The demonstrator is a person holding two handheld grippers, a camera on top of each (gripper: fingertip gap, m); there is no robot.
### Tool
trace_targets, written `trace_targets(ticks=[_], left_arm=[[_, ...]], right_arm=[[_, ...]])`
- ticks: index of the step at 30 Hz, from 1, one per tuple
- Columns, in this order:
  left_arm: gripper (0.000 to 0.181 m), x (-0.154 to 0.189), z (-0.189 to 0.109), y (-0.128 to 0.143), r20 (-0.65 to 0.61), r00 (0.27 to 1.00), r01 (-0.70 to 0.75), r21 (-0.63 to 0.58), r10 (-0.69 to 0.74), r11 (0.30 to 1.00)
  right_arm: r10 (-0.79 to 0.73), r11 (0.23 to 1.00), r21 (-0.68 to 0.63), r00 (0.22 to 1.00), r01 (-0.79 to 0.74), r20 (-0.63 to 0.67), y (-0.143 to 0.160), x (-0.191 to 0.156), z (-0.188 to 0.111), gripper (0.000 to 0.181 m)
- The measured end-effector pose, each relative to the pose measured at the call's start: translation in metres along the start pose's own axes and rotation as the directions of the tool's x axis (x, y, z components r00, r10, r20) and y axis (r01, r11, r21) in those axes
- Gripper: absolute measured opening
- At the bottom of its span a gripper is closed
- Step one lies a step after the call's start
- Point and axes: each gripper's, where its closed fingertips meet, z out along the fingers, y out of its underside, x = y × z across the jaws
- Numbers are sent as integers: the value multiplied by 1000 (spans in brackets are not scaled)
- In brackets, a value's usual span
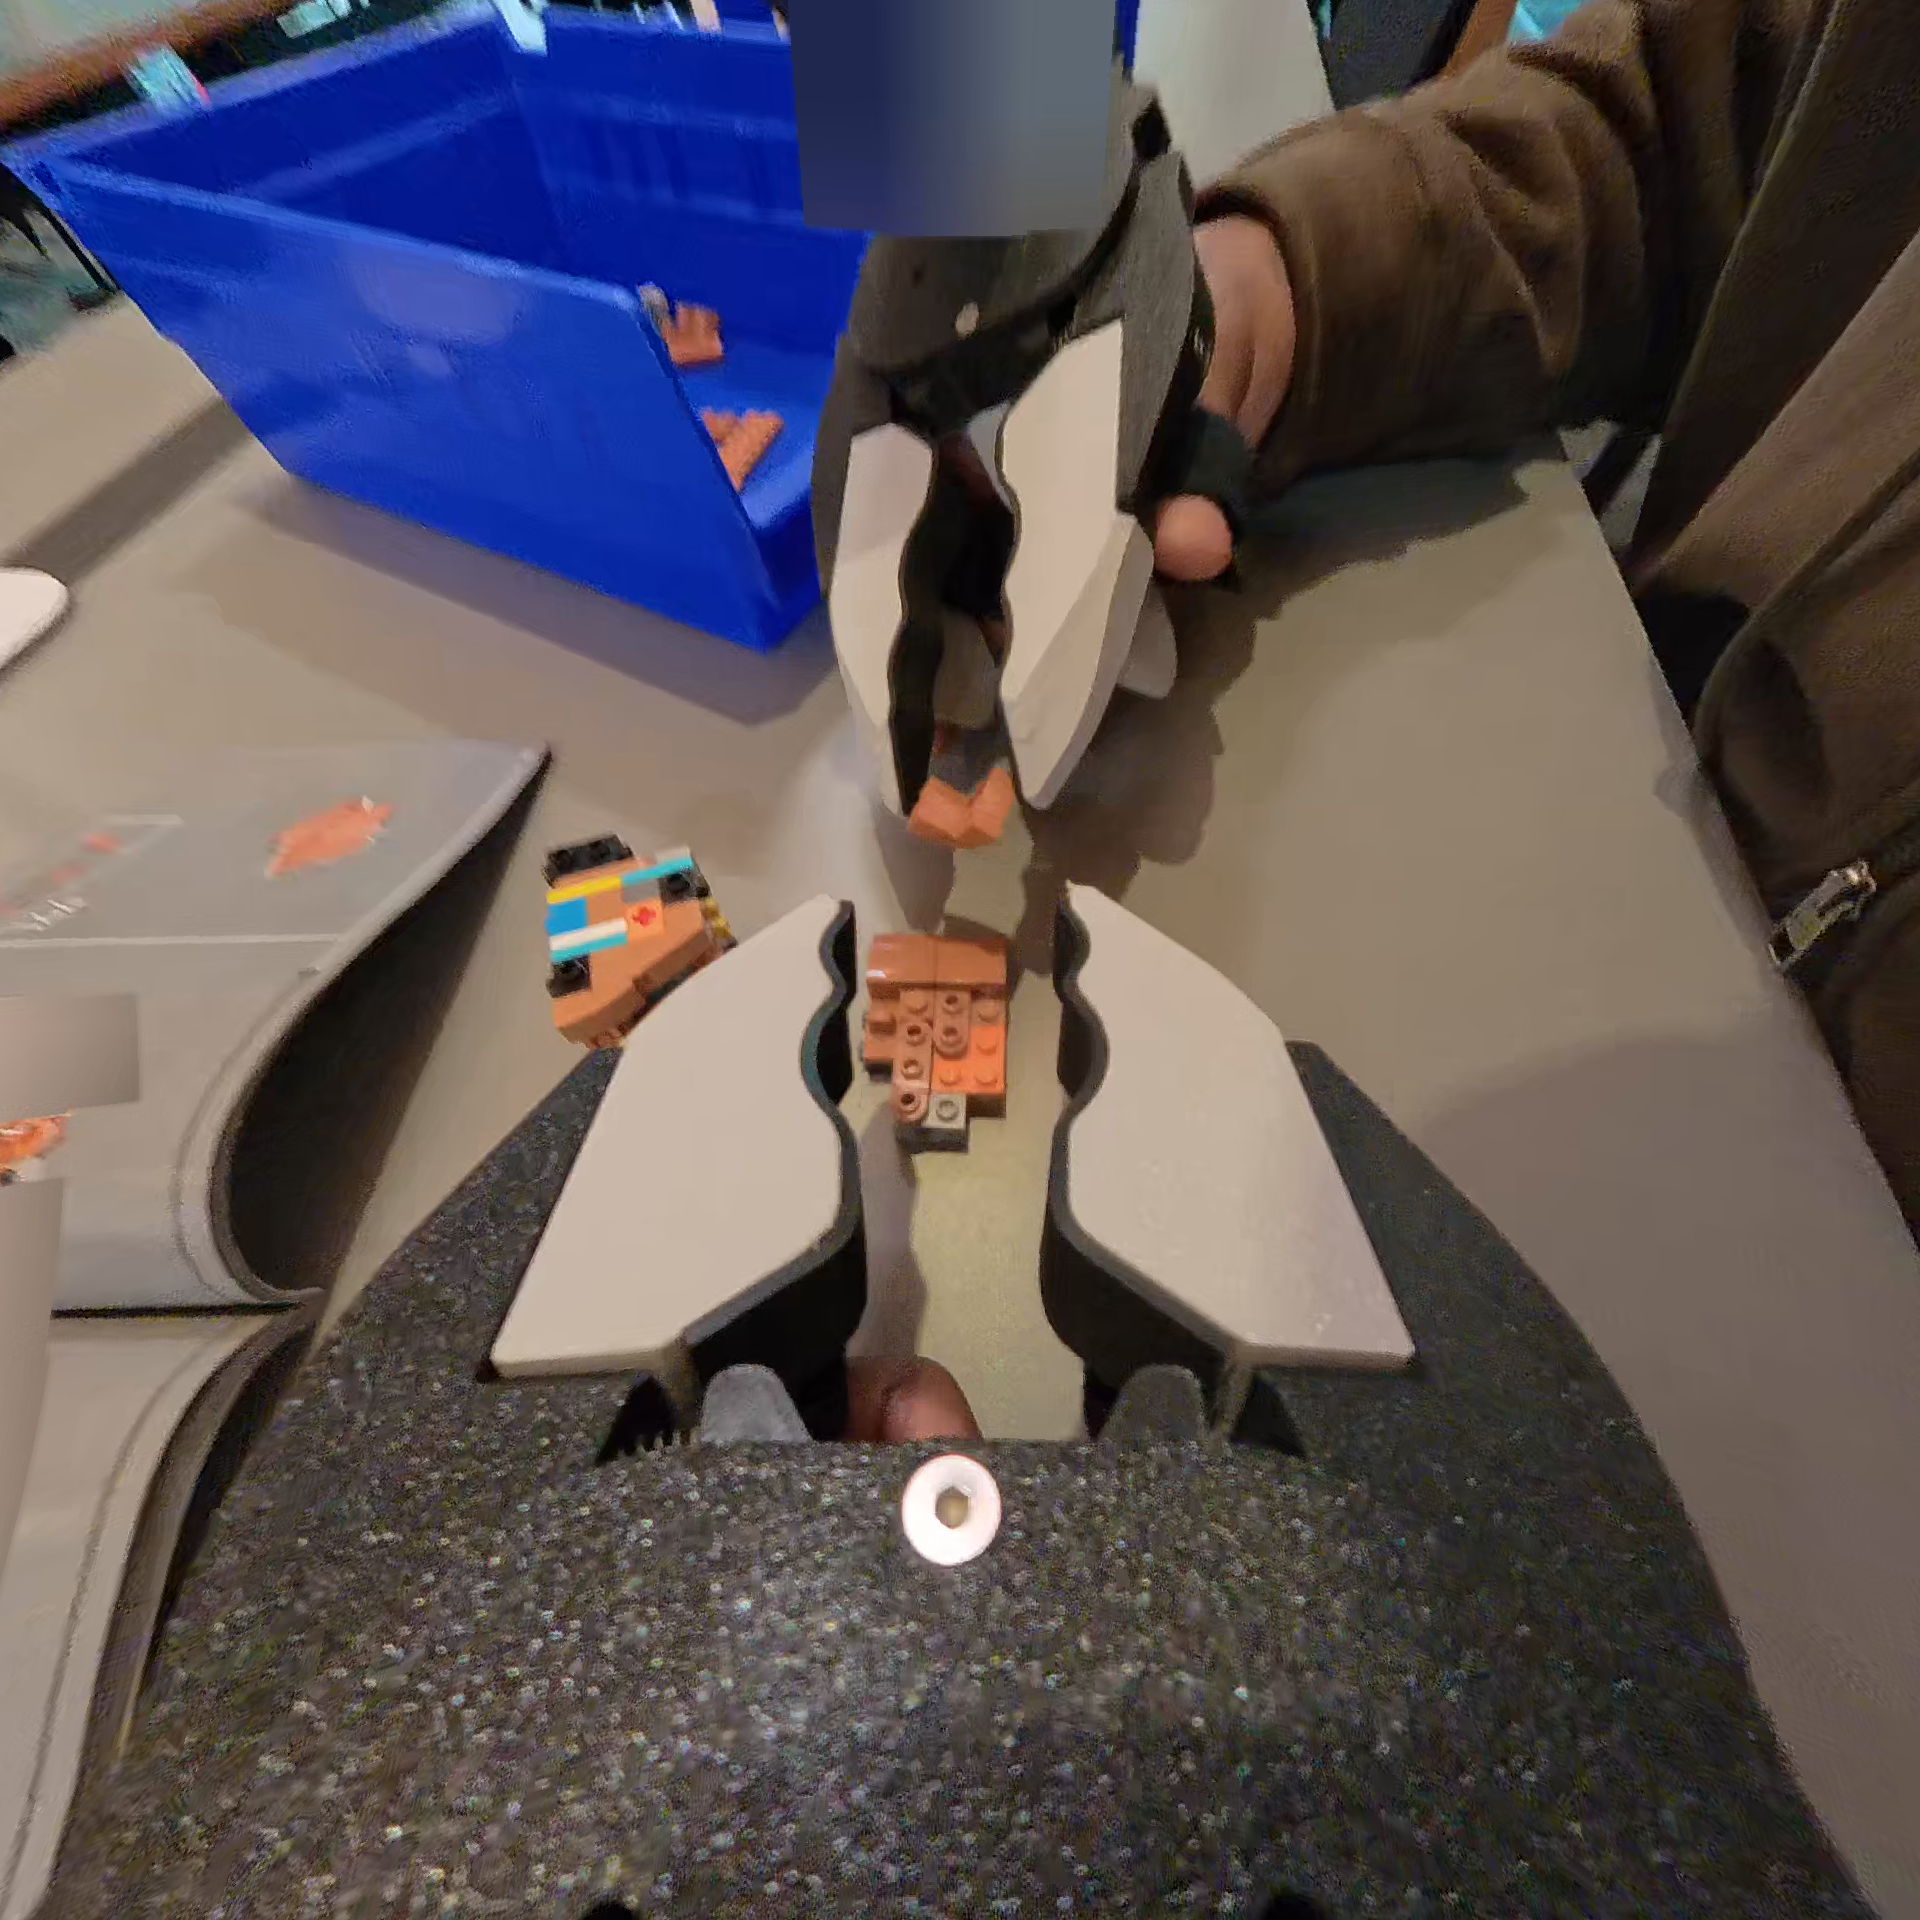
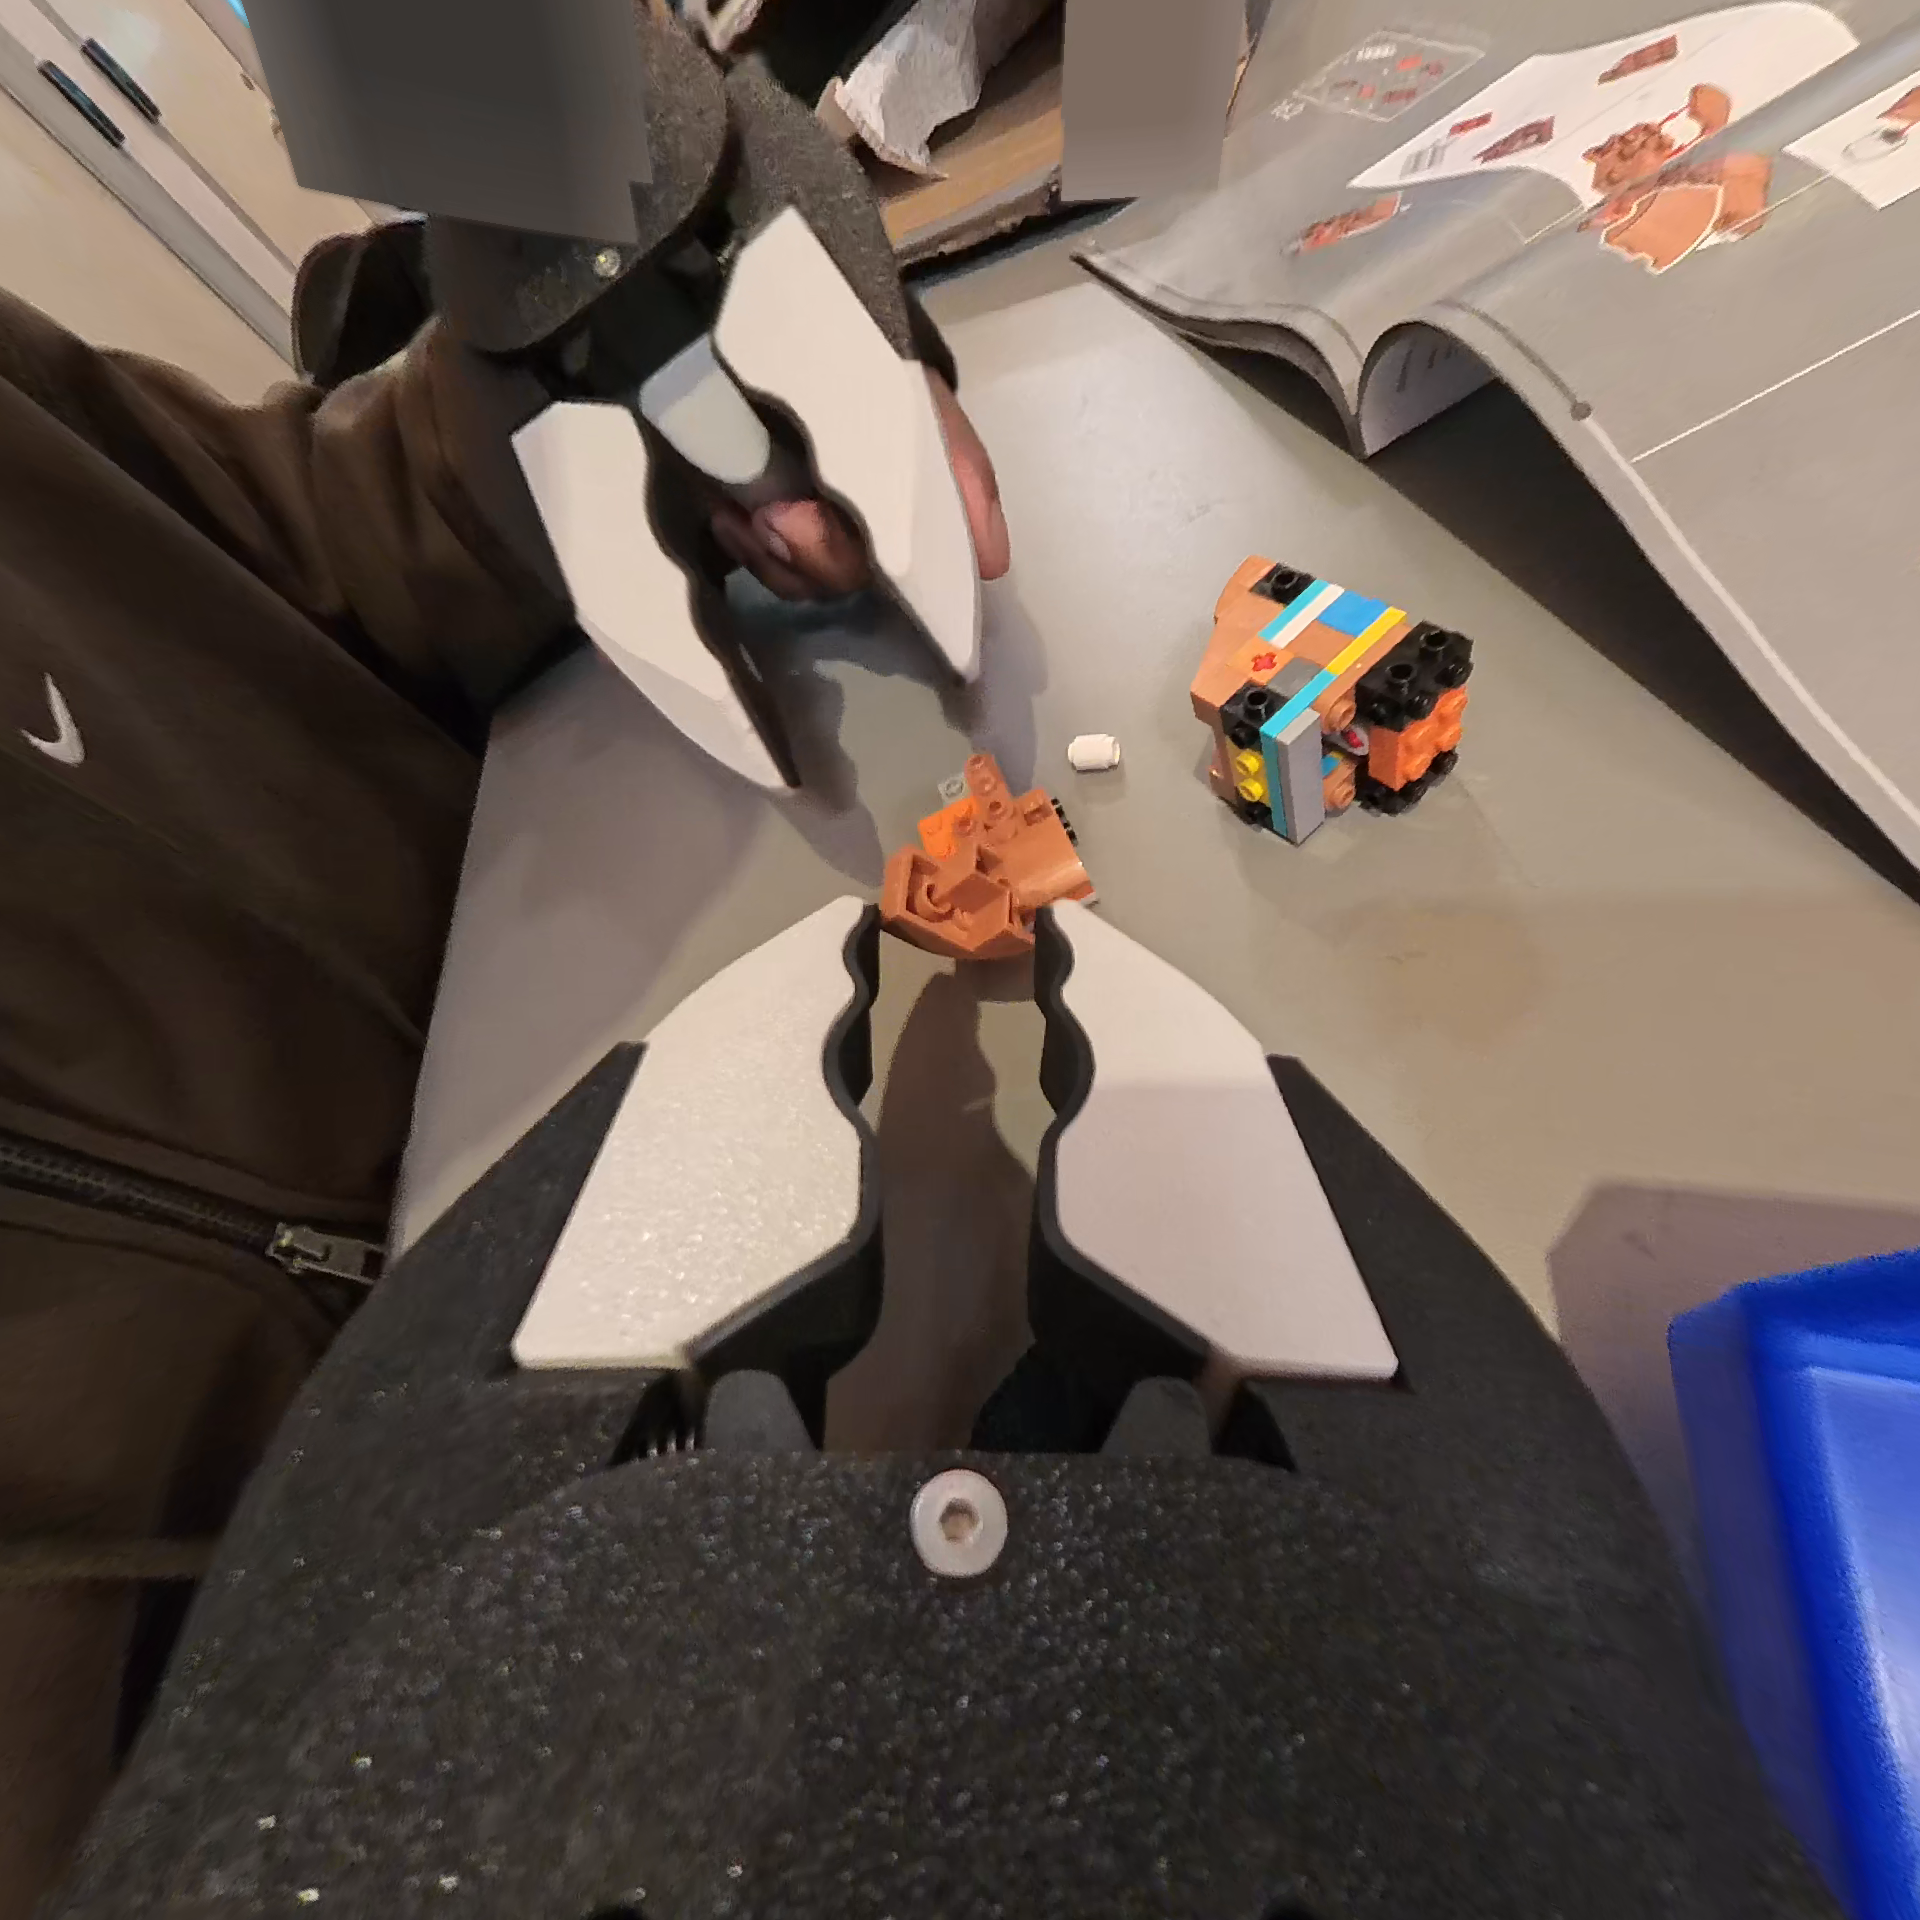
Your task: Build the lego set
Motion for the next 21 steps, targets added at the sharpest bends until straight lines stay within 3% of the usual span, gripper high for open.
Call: trace_targets(ticks=[6,11,13,21], left_arm=[[36,-13,-3,-17,161,985,-78,102,61,992],[34,-29,-9,-25,320,947,-90,156,36,984],[34,-34,-12,-28,367,930,-94,177,23,980],[34,-37,-14,-37,478,875,-185,181,78,966]], right_arm=[[200,954,211,976,-214,83,-37,-8,0,28],[452,729,425,844,-536,289,-73,0,-13,28],[494,664,451,803,-597,334,-75,4,-13,28],[526,591,458,748,-663,405,-76,0,-4,28]])
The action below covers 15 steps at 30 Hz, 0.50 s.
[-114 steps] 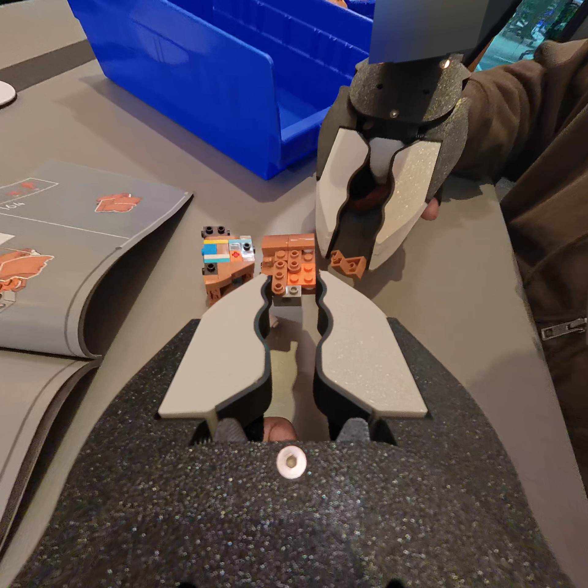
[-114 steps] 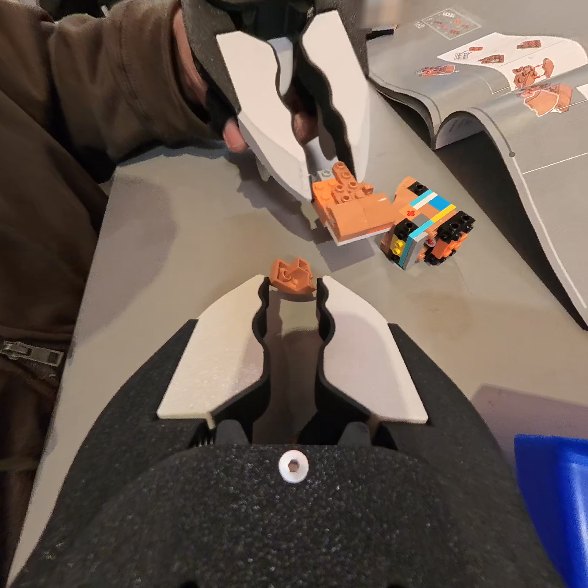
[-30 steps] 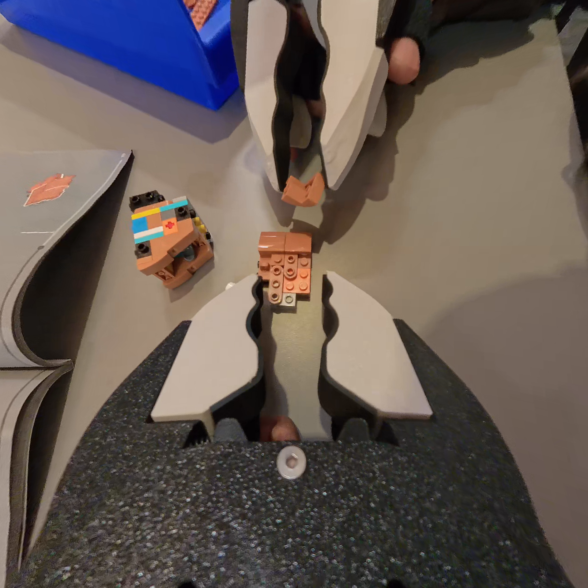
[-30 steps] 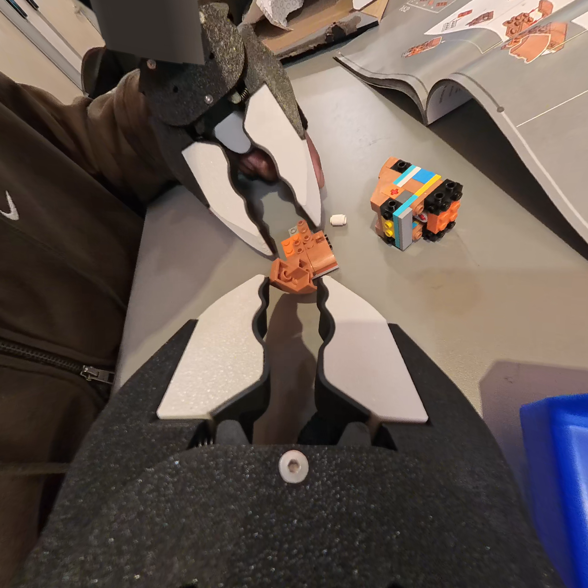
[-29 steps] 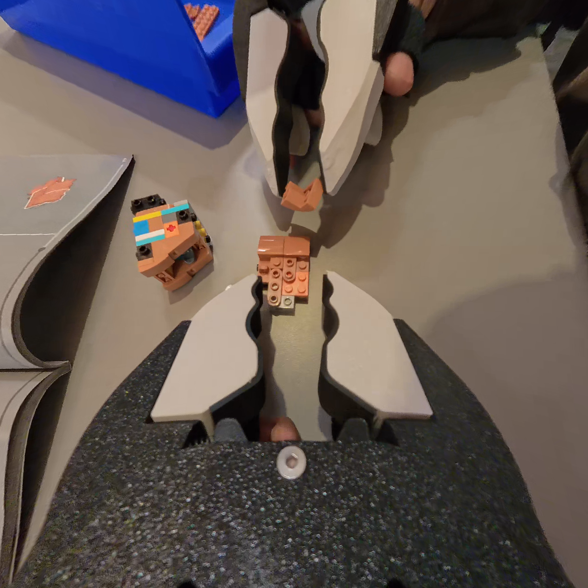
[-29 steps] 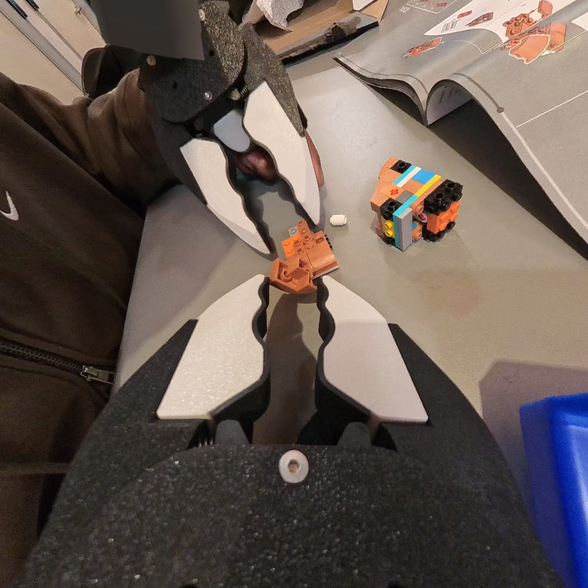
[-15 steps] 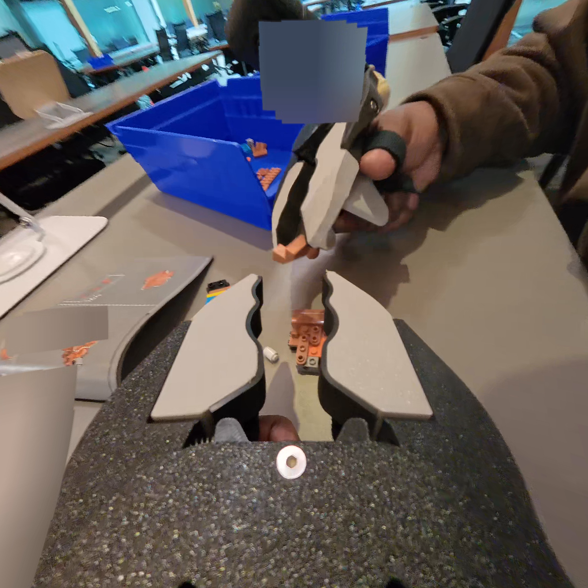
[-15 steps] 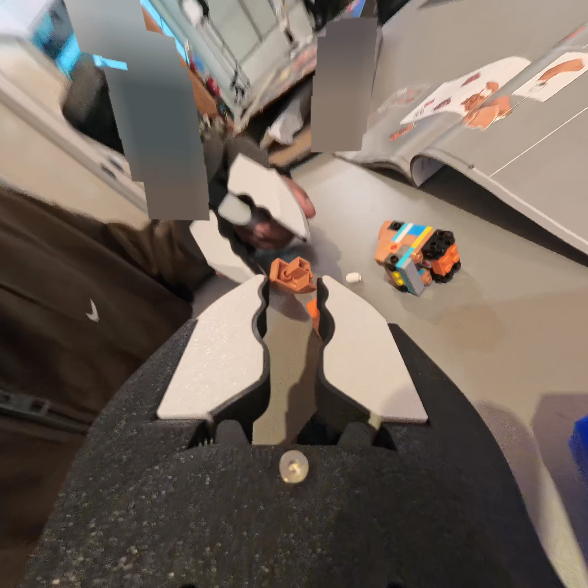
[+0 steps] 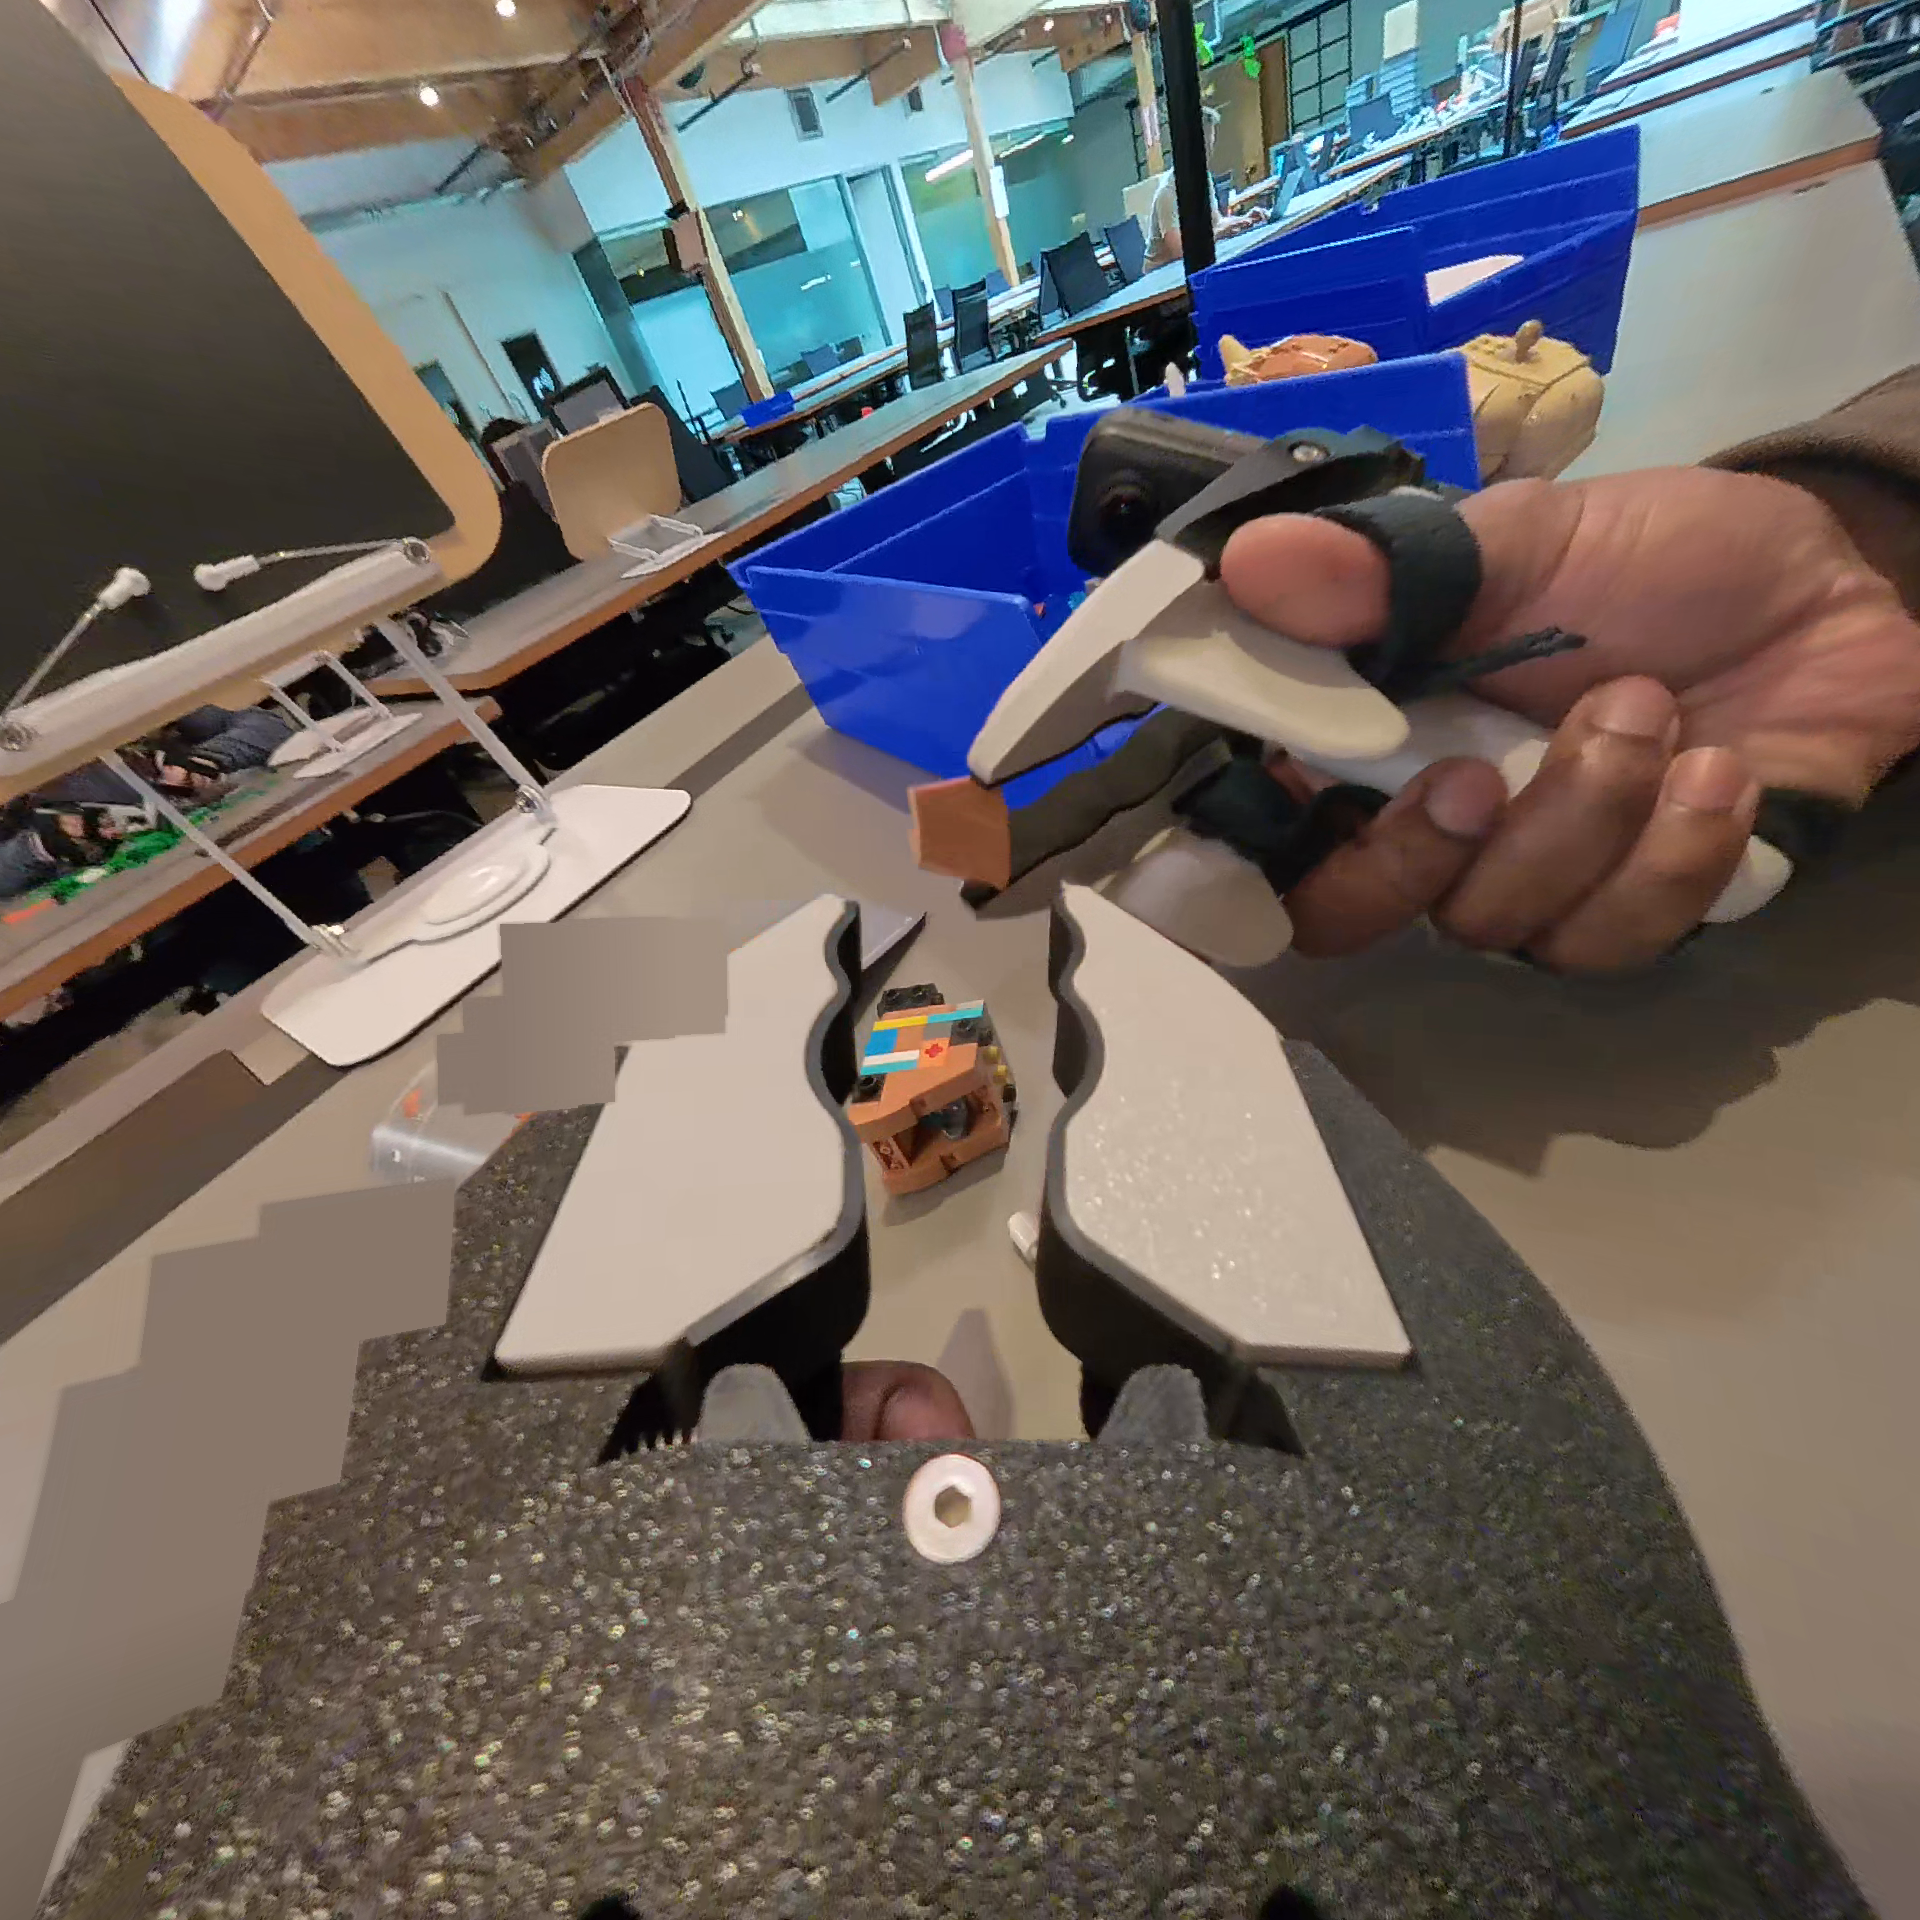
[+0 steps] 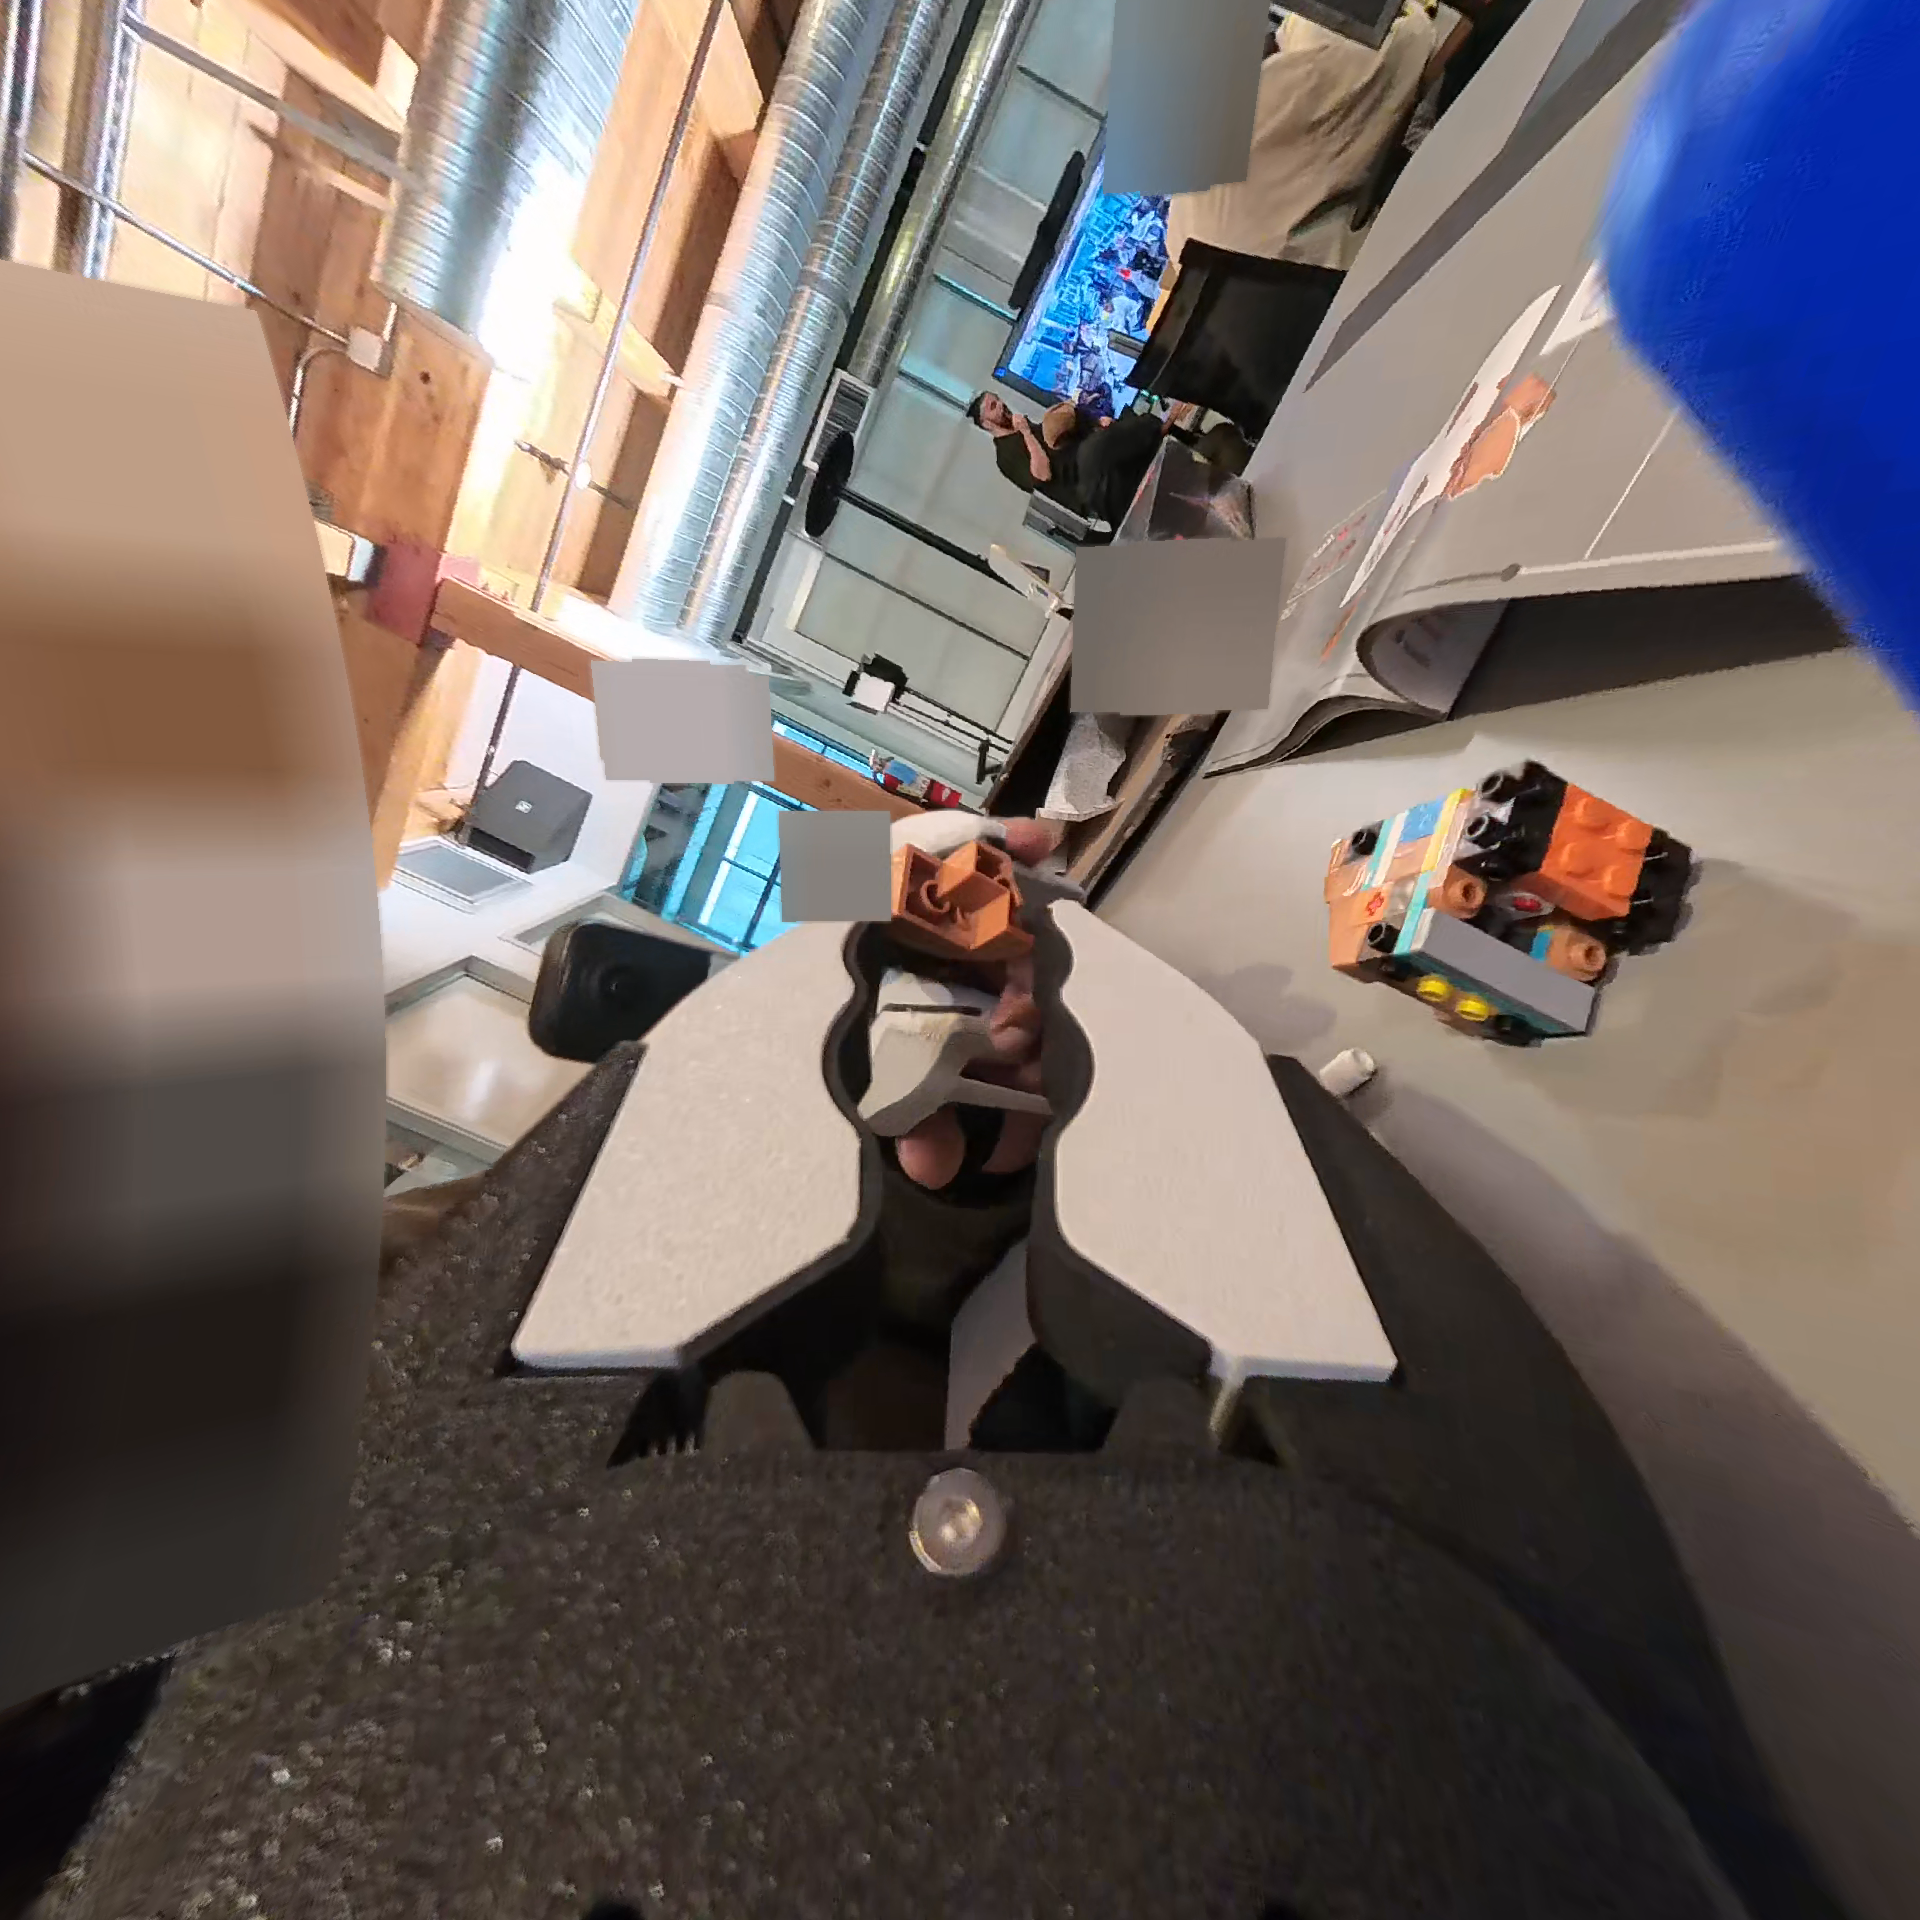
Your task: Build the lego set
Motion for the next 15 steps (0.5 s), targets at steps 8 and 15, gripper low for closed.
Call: trace_targets(ticks=[8,15], left_arm=[[23,5,7,5,58,989,-134,-44,137,990],[17,6,6,7,31,996,-87,-54,88,995]], right_arm=[[49,998,-43,999,-48,18,15,3,6,28],[-49,994,-94,999,47,-19,19,5,6,28]])
